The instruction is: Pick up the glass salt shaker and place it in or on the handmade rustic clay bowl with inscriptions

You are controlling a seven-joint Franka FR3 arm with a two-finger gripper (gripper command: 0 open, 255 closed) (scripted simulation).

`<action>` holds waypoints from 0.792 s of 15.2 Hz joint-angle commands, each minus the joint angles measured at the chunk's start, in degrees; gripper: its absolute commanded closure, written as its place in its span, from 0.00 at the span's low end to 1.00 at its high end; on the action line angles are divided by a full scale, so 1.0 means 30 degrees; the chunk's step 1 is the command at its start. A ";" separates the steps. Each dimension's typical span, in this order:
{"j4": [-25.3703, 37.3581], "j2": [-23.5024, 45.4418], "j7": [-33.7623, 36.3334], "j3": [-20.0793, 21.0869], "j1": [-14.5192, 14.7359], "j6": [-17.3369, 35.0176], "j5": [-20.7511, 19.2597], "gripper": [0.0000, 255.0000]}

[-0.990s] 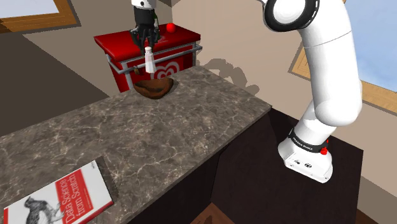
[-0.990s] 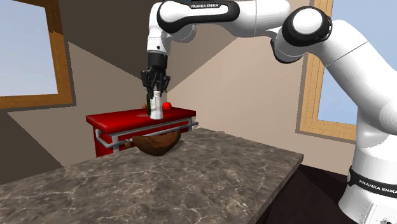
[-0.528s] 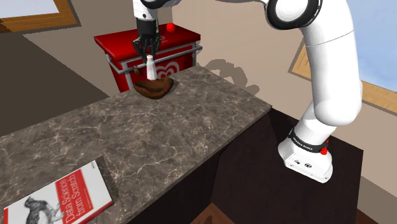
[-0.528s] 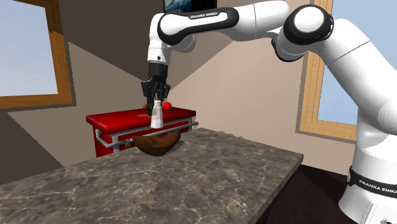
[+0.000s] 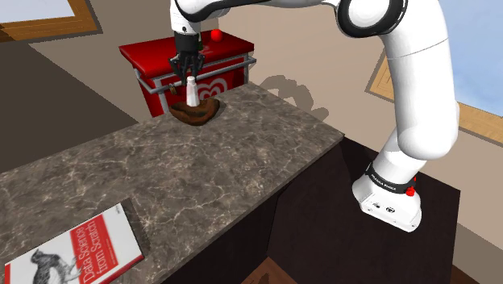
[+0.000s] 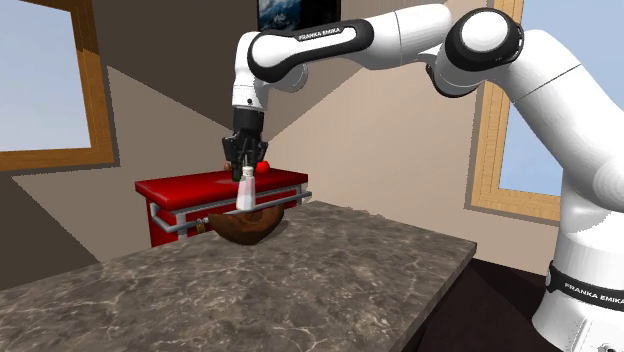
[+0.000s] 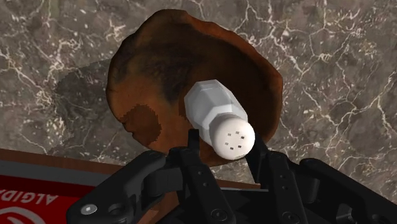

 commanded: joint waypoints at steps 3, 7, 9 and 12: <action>-0.0004 0.0000 -0.0002 0.0000 -0.0002 0.0009 0.0000 1.00; -0.0002 0.0001 -0.0003 0.0000 -0.0002 0.0008 0.0000 0.00; -0.0002 0.0001 -0.0003 0.0000 -0.0002 0.0008 0.0000 0.00; 0.1666 -0.0175 -0.0096 0.0046 0.0072 -0.1809 0.0079 0.00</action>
